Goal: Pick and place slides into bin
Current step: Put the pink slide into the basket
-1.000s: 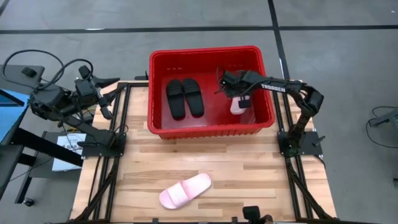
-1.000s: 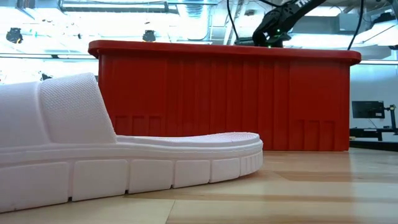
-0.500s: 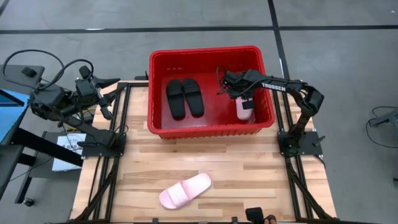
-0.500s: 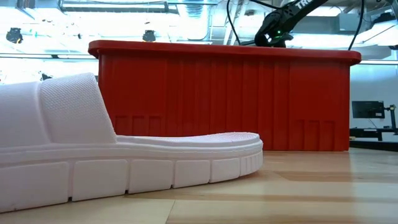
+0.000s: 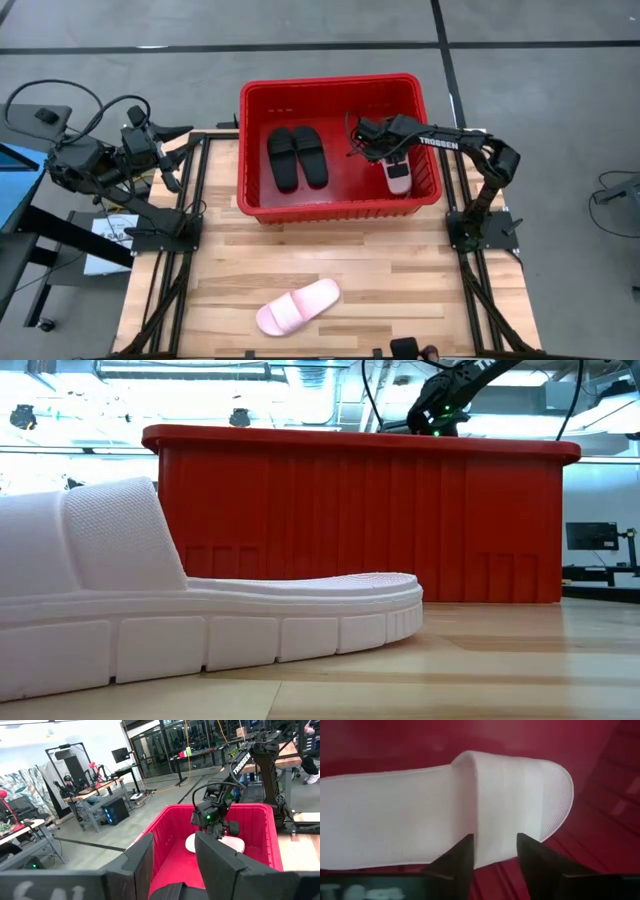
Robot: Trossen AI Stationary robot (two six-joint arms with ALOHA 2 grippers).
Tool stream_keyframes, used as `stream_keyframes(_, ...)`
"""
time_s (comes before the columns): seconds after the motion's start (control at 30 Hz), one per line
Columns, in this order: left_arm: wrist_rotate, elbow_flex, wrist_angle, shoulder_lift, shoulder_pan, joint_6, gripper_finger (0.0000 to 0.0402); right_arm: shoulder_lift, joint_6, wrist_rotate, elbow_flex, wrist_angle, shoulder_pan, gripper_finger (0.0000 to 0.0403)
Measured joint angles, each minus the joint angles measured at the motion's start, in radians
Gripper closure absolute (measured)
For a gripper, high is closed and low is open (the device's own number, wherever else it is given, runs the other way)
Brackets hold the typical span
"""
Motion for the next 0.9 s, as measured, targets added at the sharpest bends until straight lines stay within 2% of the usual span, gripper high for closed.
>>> stream_keyframes(0.17, 0.000, 0.000, -0.001, 0.000, 0.000, 0.000, 0.0266, -0.001, 0.002, 0.020, 0.000, 0.007, -0.001, 0.0206)
stream_keyframes(0.37, 0.000, 0.000, -0.002, 0.000, 0.000, 0.001, 0.0266, -0.001, 0.016, 0.175, 0.006, 0.073, 0.001, 0.0162)
stream_keyframes(0.7, 0.000, 0.000, -0.013, 0.000, 0.000, 0.001, 0.0266, -0.006, 0.041, 0.164, 0.103, 0.061, -0.006, 0.0174)
stream_keyframes(0.9, 0.000, 0.000, -0.036, 0.000, 0.000, -0.010, 0.0266, -0.058, 0.268, 0.110, 0.259, 0.074, -0.026, 0.0179)
